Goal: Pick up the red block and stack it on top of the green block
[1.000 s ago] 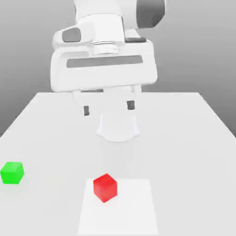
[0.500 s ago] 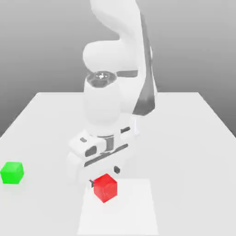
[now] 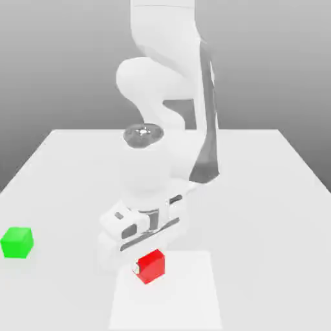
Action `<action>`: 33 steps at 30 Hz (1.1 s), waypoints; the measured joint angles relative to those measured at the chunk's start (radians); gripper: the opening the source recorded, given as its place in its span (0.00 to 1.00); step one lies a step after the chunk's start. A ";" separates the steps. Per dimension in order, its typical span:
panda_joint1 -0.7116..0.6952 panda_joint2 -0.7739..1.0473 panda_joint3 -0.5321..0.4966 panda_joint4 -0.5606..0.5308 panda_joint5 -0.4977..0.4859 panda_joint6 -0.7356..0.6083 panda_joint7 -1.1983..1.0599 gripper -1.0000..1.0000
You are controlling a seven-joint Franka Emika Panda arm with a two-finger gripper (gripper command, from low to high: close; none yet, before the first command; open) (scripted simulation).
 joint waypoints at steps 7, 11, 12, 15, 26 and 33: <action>0.018 -0.142 -0.054 -0.021 -0.142 -0.116 0.104 0.00; 0.013 -0.196 -0.076 -0.023 -0.181 -0.176 0.130 0.00; -0.005 -0.194 -0.108 -0.008 -0.182 -0.191 0.127 0.00; -0.118 -0.180 -0.207 0.045 -0.174 -0.235 0.104 0.00; -0.447 -0.080 -0.354 0.212 -0.059 -0.303 -0.027 0.00; -0.516 0.069 -0.254 0.223 0.121 -0.190 -0.158 1.00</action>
